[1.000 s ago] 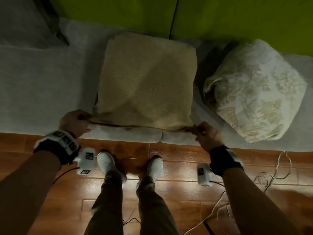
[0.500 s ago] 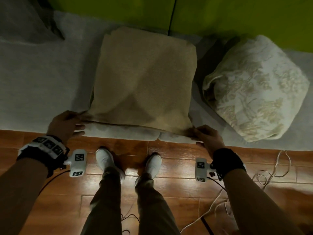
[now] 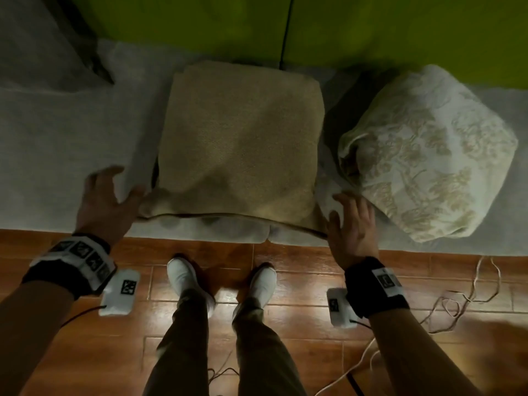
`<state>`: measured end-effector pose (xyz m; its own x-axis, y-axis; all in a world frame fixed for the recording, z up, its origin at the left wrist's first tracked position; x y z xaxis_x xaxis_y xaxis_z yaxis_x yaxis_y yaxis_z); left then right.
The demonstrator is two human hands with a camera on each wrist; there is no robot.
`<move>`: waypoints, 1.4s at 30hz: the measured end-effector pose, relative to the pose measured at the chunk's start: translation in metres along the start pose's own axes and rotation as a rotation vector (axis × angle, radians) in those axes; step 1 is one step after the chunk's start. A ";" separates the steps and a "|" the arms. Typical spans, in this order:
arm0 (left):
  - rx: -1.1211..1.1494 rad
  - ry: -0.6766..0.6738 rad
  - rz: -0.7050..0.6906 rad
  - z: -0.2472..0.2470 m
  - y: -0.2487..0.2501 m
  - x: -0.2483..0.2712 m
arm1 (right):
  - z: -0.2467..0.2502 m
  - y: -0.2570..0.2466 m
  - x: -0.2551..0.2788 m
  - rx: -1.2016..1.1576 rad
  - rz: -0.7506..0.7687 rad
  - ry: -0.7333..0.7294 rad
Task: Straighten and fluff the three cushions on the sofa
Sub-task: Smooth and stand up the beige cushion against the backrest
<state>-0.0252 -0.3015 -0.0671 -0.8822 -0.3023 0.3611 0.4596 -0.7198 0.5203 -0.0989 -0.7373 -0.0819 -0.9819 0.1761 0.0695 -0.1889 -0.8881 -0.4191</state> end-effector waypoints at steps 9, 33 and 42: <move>-0.437 -0.173 -0.554 -0.078 0.098 -0.021 | -0.062 -0.101 -0.064 0.120 0.084 -0.195; -0.580 -0.319 -0.420 -0.132 0.064 -0.056 | -0.125 -0.009 -0.016 0.086 -0.116 -0.403; -0.216 -0.271 -0.459 -0.087 0.037 -0.033 | -0.089 0.041 0.015 -0.296 -0.421 -0.315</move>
<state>0.0122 -0.3725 -0.1269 -0.9154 0.2216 0.3361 -0.0205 -0.8594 0.5110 -0.1203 -0.7329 -0.1782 -0.7884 0.3122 0.5300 -0.5951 -0.6052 -0.5287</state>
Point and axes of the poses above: each hand's wrist, its own x-axis away from the middle knuckle, its own z-axis out of the back of the hand, y = z × x, the point moved 1 cm from there along -x, towards the middle knuckle, and after that the axes turned 2 degrees about x, right-handed, at the moved point
